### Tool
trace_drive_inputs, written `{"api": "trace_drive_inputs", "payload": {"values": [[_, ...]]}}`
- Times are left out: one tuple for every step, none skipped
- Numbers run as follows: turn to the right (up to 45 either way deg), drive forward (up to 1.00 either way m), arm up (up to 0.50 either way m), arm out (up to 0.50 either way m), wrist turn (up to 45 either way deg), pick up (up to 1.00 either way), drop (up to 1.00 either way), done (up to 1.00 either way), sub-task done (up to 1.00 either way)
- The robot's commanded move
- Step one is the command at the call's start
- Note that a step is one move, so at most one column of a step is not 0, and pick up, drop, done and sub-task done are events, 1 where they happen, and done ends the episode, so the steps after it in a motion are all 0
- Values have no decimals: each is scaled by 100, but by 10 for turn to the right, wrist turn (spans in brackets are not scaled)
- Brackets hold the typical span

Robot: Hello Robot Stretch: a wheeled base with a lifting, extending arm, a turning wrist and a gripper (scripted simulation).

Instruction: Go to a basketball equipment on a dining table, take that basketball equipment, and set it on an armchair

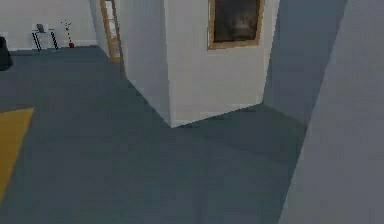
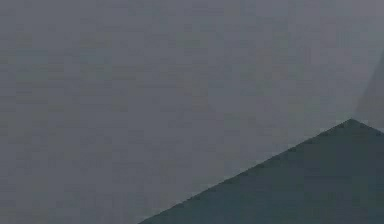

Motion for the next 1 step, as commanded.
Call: {"api": "trace_drive_inputs", "payload": {"values": [[0, 80, 0, 0, 0, 0, 0, 0, 0]]}}
